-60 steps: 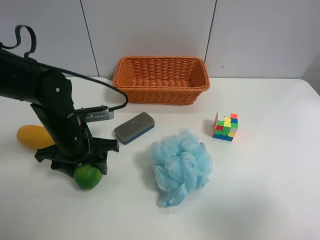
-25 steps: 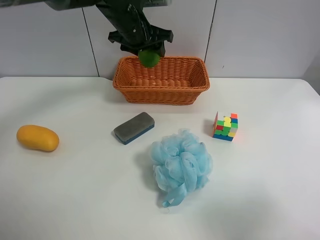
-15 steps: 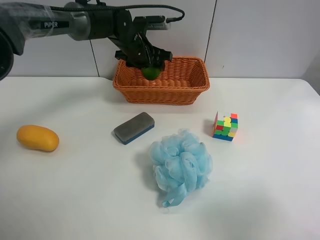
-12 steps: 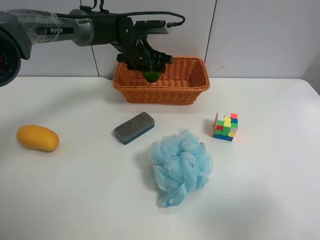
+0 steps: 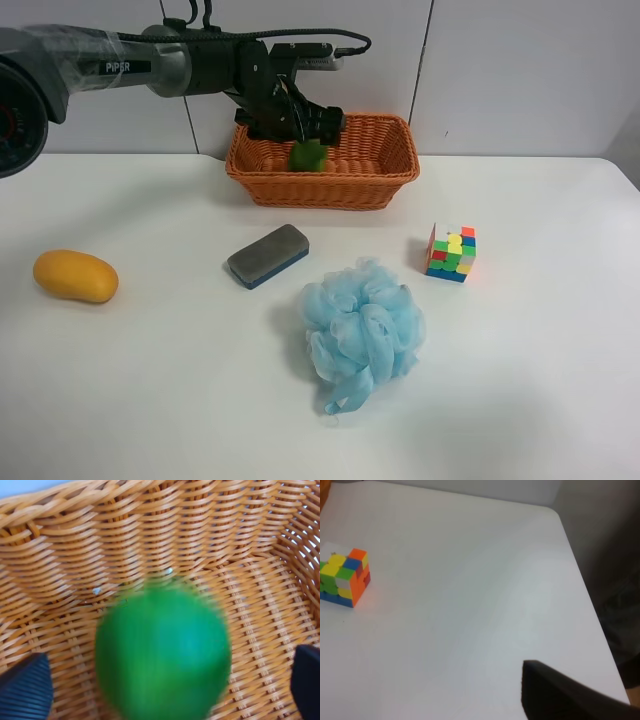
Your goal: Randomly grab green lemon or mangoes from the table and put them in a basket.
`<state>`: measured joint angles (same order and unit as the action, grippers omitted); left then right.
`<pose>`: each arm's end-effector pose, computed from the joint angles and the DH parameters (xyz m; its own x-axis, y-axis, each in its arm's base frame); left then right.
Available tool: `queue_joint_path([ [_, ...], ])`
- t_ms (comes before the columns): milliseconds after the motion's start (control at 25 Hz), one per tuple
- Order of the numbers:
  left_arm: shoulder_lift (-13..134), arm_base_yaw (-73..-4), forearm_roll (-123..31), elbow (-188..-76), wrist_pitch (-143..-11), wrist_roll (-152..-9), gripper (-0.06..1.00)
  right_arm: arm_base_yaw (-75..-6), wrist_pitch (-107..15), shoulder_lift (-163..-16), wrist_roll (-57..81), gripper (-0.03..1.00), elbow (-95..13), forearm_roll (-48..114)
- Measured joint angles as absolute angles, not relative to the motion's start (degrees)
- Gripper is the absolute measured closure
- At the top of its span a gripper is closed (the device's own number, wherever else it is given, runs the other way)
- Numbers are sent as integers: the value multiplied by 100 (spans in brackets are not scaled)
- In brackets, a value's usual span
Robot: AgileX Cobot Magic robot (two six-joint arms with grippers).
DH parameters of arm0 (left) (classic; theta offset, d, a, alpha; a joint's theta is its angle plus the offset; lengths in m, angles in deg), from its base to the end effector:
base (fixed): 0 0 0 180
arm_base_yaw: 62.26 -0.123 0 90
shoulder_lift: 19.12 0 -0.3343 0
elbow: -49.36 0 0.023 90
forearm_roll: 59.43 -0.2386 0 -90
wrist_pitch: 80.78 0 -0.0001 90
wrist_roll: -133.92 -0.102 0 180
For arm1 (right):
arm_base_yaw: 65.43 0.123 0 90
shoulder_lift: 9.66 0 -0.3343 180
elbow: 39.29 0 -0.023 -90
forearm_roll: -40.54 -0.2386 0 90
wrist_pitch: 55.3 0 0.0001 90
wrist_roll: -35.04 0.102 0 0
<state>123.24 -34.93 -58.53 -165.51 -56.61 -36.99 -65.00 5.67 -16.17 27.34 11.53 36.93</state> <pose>0.5108 -0.2647 0.2095 -0.6614 0.1481 -0.7352 0.3548 0.9255 -0.1328 -0.0541 0.0052 0.2608 -0.4650 -0.1069 -0.8788 -0.1047 0.9924 -0.0653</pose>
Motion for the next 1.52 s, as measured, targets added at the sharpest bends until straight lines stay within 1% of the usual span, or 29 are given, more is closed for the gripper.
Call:
queue_joint_path([
  [120,12324,-3493,-5853,-16551,-5661,-3699,-4,-6500,567,-1617,2734,-2,1153,3693],
  [320,12207,-3493,-5846,-16551,-5319,-3699,-5,-6500,567,-1617,2734,-2,1153,3693],
  [480,11770,-3493,-5847,-16551,-4515,-3699,-5,-6500,567,-1617,2734,-2,1153,3693],
  [840,10331,-3548,-5909,-16551,-2153,-3702,-5,-6500,567,-1617,2734,-2,1153,3693],
  [1000,9782,-3561,-6182,-16569,-1420,-3772,-5,-6500,567,-1617,2734,-2,1153,3693],
  [1080,9478,-3561,-6272,-16458,-1254,-3877,-5,-6500,567,-1617,2734,-2,1153,3693],
  [1240,8667,-3561,-6278,-15527,-1346,-4053,-5,-6500,567,-1617,2734,-2,1153,3693],
  [1520,6456,-3561,-6235,-13057,-2032,-4098,-5,-6500,567,-1617,2734,-2,1153,3693],
])
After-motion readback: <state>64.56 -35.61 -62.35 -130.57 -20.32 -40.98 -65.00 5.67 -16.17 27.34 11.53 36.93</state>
